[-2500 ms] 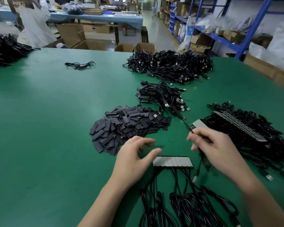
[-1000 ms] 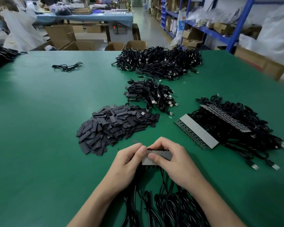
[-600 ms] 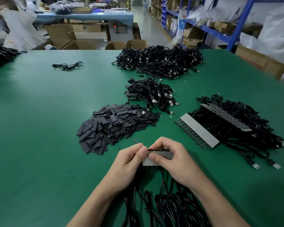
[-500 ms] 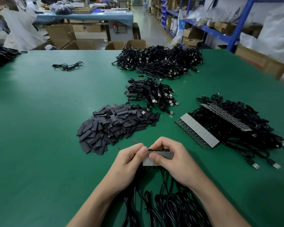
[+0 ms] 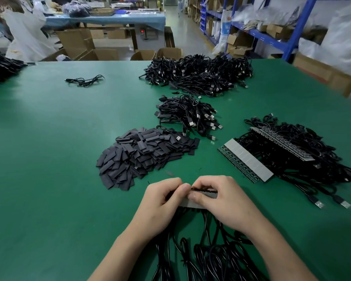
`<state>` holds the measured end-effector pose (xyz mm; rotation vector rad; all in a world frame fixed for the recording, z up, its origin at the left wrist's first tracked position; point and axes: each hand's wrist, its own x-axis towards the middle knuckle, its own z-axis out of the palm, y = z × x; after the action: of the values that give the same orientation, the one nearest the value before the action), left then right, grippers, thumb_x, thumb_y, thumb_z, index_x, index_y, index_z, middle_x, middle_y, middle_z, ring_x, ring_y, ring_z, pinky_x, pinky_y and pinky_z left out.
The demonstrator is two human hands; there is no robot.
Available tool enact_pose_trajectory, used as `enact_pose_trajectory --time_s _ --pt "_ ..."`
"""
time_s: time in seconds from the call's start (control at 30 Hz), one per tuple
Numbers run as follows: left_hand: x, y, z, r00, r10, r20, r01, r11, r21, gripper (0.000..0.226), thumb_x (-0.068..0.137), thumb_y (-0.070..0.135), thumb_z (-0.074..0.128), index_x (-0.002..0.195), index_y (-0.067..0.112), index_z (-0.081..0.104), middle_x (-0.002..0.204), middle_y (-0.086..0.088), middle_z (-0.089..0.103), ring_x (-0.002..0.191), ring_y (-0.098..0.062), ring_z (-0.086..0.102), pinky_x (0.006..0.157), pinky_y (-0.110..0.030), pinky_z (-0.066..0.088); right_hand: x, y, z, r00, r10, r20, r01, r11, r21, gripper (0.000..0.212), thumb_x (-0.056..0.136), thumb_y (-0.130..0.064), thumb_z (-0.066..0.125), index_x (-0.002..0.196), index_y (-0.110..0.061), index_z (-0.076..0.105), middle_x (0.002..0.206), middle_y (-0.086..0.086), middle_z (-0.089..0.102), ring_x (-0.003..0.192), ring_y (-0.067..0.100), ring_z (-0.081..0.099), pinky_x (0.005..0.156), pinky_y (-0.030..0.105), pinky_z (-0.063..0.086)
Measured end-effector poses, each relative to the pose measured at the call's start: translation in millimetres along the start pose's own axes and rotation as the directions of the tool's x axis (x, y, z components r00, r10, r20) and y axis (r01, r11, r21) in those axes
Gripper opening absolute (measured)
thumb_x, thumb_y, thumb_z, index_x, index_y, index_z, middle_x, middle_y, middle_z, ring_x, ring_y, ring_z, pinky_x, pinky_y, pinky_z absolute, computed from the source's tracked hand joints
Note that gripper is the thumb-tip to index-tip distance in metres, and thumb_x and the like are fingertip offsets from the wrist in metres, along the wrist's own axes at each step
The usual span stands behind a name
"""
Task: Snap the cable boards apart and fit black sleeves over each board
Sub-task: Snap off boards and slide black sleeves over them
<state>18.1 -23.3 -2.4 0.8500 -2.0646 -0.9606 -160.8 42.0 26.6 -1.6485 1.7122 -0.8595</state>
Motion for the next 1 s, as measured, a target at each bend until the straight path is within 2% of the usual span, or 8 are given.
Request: enact_pose_trajectory --time_s 0.2,0.33,0.47,0.57,0.63,0.77,0.87,1.0 --pt "-1.2 3.7 6.1 0.999 -0.033 0.012 0.034 0.996 -0.081 0.043 0.1 0.047 0.044 0.066 0.023 0.041 0.061 0.011 0.034 0.059 -0.005 0.033 0.055 -0.025 0.03 -0.3 -1.9 -5.0 0.994 0.074 0.083 -0.084 0.988 0.129 0.012 0.094 -0.026 0.073 0.084 -0.021 0.076 0.082 -0.007 0.078 0.082 0.007 0.074 0.086 0.04 0.058" --pt "0.0 5.5 7.9 0.997 -0.08 0.015 0.081 0.987 -0.141 0.056 0.103 0.048 0.043 0.069 0.005 0.057 0.061 -0.015 0.058 0.058 -0.031 0.049 0.057 -0.045 0.043 -1.9 -4.8 0.5 0.992 0.085 0.092 -0.103 0.974 0.201 0.014 0.095 -0.026 0.071 0.084 -0.019 0.076 0.078 -0.003 0.078 0.077 0.012 0.076 0.084 0.042 0.061" --pt "1.1 6.8 4.9 0.987 -0.139 0.078 0.156 0.946 -0.285 0.058 0.102 0.051 0.045 0.067 0.005 0.053 0.056 -0.006 0.056 0.055 -0.018 0.042 0.052 -0.037 0.035 -1.9 -4.9 2.0 0.988 0.091 0.126 -0.128 0.937 0.325 0.013 0.096 -0.024 0.072 0.085 -0.018 0.076 0.08 0.005 0.079 0.076 0.022 0.077 0.08 0.039 0.062" --pt "1.7 5.1 5.5 0.98 -0.163 0.116 0.192 0.929 -0.316 0.067 0.099 0.056 0.046 0.071 -0.004 0.048 0.059 -0.024 0.049 0.058 -0.02 0.039 0.053 -0.046 0.033 -1.3 -3.6 1.7 0.985 0.105 0.138 -0.147 0.929 0.341 0.013 0.096 -0.025 0.072 0.086 -0.019 0.076 0.081 0.005 0.079 0.078 0.021 0.077 0.081 0.039 0.061" --pt "2.7 4.4 5.6 0.981 -0.166 0.099 0.188 0.939 -0.289 0.066 0.1 0.055 0.045 0.07 -0.003 0.049 0.06 -0.025 0.05 0.057 -0.019 0.04 0.053 -0.045 0.034 -0.8 -4.8 4.7 0.985 0.12 0.12 -0.155 0.928 0.339 0.013 0.096 -0.025 0.072 0.085 -0.02 0.076 0.08 0.003 0.079 0.077 0.018 0.077 0.08 0.036 0.061" --pt "4.5 0.1 3.9 0.994 -0.087 -0.069 0.087 0.996 -0.003 0.053 0.099 0.054 0.046 0.063 0.014 0.049 0.056 0.005 0.043 0.054 -0.012 0.042 0.054 -0.036 0.036 -1.2 -8.7 14.2 0.987 0.162 0.012 -0.16 0.952 0.261 0.019 0.096 -0.029 0.071 0.079 -0.022 0.074 0.071 -0.003 0.077 0.07 0.012 0.076 0.074 0.027 0.061" --pt "5.5 -3.6 1.3 0.99 -0.026 -0.14 0.052 0.982 0.182 0.054 0.098 0.055 0.046 0.064 0.013 0.046 0.059 0.0 0.043 0.058 -0.02 0.046 0.055 -0.042 0.041 -2.4 -11.4 16.6 0.979 0.198 -0.052 -0.174 0.938 0.3 0.021 0.097 -0.029 0.07 0.078 -0.022 0.073 0.073 -0.007 0.077 0.064 0.011 0.076 0.06 0.015 0.054" --pt "5.5 -3.2 0.1 0.993 -0.1 -0.06 0.103 0.994 0.044 0.058 0.098 0.059 0.043 0.067 0.012 0.057 0.058 -0.008 0.048 0.053 -0.019 0.042 0.055 -0.043 0.039 -2.9 -12.4 17.2 0.972 0.227 -0.062 -0.192 0.919 0.345 0.018 0.098 -0.028 0.071 0.082 -0.019 0.073 0.079 -0.005 0.078 0.062 0.014 0.076 0.059 0.018 0.055"
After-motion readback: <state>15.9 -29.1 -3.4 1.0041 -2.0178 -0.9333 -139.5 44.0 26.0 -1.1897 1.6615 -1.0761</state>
